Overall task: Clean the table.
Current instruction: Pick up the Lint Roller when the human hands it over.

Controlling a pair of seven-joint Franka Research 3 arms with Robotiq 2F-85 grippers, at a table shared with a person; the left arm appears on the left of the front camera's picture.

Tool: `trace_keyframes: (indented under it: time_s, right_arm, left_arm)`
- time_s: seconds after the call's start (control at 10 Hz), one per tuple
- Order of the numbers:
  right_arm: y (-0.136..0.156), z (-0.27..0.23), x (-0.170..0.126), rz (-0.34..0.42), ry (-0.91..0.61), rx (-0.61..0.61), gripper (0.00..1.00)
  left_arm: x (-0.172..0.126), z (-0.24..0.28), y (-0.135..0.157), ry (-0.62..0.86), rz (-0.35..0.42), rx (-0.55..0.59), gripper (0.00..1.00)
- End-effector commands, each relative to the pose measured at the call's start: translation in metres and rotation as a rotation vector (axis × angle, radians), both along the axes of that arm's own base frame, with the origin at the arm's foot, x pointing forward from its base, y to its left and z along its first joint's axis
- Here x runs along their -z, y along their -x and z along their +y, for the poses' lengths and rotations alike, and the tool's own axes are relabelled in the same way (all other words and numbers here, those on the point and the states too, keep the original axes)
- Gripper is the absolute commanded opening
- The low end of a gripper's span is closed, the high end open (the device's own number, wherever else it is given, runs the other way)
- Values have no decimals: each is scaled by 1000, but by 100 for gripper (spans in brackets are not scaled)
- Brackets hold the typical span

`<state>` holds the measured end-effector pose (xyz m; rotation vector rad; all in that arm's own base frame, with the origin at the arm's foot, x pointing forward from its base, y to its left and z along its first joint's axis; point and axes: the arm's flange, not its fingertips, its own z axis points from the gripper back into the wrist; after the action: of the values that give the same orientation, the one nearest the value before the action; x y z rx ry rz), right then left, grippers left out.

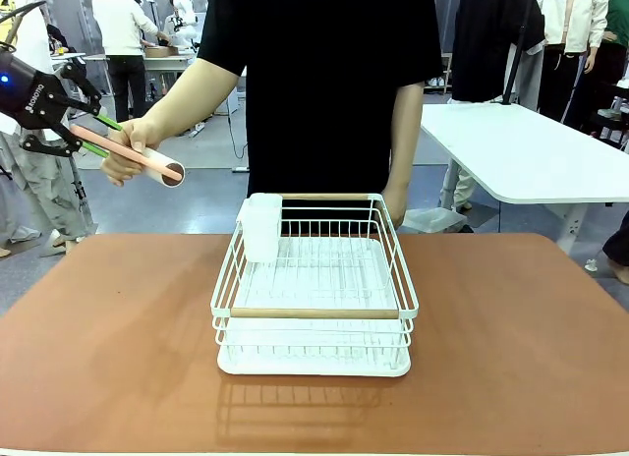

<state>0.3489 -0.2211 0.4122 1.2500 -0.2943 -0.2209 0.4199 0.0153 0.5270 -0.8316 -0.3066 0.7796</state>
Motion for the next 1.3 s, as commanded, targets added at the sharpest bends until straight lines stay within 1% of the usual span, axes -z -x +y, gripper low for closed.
trace_keyframes:
  time_s: [0.0,0.1,0.4,0.6,0.7,1.2]
  right_arm:
    - [0,0,-2,-17,-11,0,100]
    - [0,0,-2,-17,-11,0,100]
    - [0,0,-2,-17,-11,0,100]
    - [0,0,-2,-17,-11,0,100]
    - [0,0,-2,-17,-11,0,100]
    - [0,0,-2,-17,-11,0,100]
  left_arm:
    - [2,0,4,8,-39,-8,3]
    - [1,0,4,10,-41,-8,0]
    - [-1,2,5,33,-37,9,0]
    - [0,4,5,47,-34,0,0]
    - [-3,1,1,10,-7,-4,0]
    - [-3,1,1,10,-7,-4,0]
